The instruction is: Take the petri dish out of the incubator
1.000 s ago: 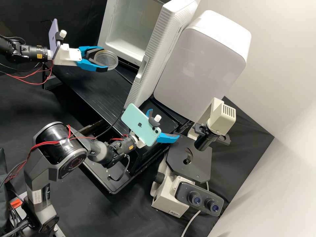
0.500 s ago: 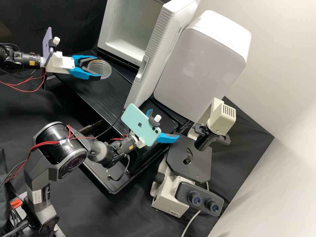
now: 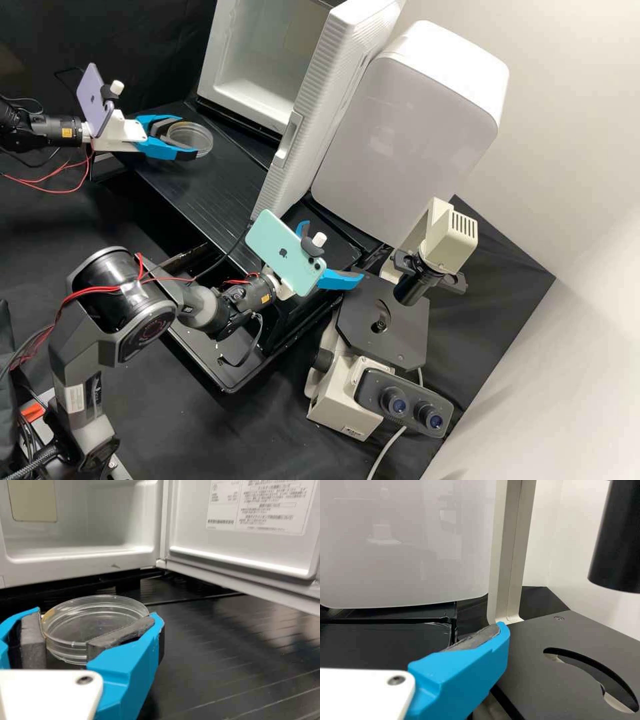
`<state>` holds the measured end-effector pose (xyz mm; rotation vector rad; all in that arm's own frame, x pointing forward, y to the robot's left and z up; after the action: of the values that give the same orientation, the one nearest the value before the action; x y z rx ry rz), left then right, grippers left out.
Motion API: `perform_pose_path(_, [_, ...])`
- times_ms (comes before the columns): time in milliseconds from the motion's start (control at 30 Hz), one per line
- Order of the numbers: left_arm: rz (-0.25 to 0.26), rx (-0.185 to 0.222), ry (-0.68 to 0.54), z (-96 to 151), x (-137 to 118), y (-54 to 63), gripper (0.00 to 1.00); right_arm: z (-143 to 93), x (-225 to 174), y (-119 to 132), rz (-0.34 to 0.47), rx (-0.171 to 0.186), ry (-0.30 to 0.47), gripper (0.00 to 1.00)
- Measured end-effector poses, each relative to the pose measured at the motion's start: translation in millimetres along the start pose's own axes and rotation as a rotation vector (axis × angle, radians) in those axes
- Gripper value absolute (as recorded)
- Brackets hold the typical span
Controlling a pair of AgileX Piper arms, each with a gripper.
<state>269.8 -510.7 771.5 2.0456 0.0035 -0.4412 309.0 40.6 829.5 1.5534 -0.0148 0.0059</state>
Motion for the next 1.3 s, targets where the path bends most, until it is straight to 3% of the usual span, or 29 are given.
perform_pose_path(333, [-0.092, 0.007, -0.064, 19, -13, -26.3, 0.00, 0, 0, 0, 0.000, 0.000, 0.000, 1.00])
perform_pose_path(533, [-0.089, 0.022, -0.106, 27, -19, -32.1, 0.00, 0, 0, 0, 0.000, 0.000, 0.000, 1.00])
perform_pose_path(900, [-0.076, 0.027, -0.099, 23, -18, -33.0, 0.00, 0, 0, 0, 0.000, 0.000, 0.000, 1.00])
perform_pose_path(1300, [-0.049, 0.072, -0.061, 12, -8, -27.8, 0.00, 0, 0, 0, 0.000, 0.000, 0.000, 1.00])
